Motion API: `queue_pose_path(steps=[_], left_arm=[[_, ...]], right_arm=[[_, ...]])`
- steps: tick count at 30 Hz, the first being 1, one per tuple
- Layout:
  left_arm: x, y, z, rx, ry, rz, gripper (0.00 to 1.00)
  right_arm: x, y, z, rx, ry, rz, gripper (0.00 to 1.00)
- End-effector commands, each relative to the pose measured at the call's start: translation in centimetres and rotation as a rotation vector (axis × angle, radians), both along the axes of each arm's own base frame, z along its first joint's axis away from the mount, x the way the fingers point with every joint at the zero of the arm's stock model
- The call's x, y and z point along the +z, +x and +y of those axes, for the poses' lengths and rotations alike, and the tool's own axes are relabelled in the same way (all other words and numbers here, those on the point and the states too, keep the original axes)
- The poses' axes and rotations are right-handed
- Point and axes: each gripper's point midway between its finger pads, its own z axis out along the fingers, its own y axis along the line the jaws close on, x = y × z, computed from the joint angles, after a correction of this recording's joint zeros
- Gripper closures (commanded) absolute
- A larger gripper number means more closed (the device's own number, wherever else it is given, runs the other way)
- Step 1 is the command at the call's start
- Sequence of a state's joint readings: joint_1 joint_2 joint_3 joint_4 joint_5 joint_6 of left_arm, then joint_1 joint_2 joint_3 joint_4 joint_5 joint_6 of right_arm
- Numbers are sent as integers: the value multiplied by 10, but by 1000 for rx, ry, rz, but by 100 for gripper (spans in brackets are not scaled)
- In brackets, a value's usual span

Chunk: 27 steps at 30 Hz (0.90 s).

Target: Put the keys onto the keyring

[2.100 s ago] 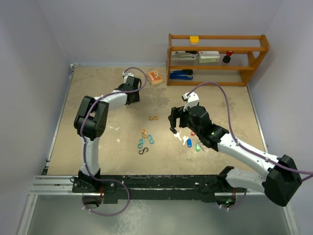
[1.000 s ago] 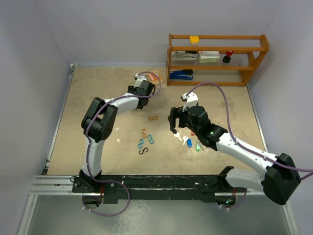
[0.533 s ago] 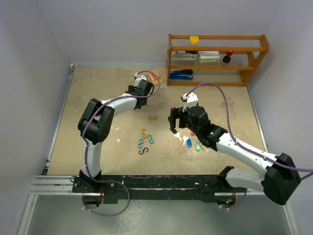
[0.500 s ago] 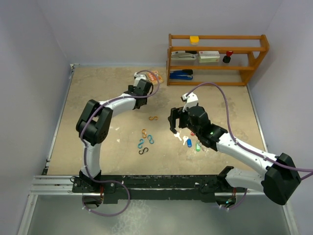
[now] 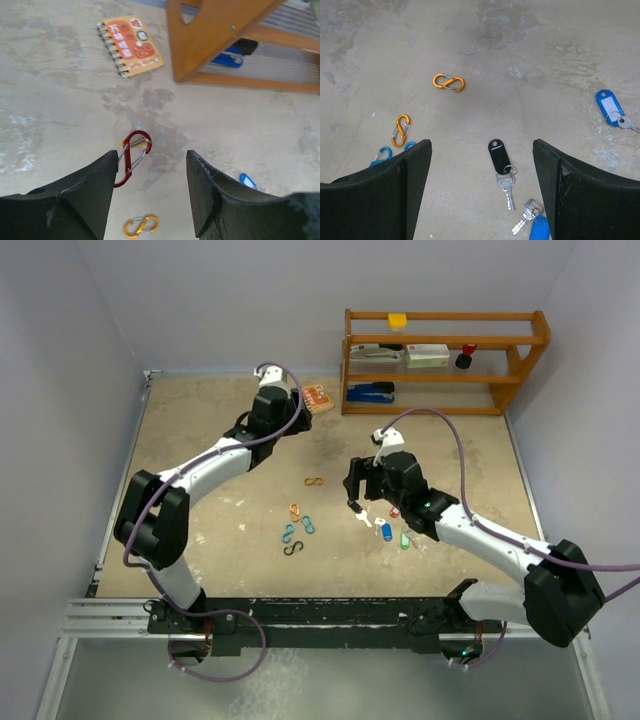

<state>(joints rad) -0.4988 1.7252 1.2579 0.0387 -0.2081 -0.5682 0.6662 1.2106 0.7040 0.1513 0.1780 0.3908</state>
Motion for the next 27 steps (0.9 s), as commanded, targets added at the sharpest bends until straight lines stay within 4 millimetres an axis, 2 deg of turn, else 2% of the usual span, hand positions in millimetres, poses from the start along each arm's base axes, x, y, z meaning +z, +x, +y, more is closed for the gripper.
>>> queue_pose_path(steps=[1, 10, 19, 27], left_arm=[[35, -11, -22, -96, -164, -49, 46], [47, -34, -23, -154, -211, -68, 46], [56, -63, -47, -282, -326, -99, 47], [69, -79, -53, -293, -448, -159, 46]], right_arm=[[37, 19, 15, 23, 135, -44, 16], [43, 31, 15, 27, 220, -36, 16], [51, 35, 28, 69, 331, -15, 17], [55, 39, 37, 64, 437, 8, 25]])
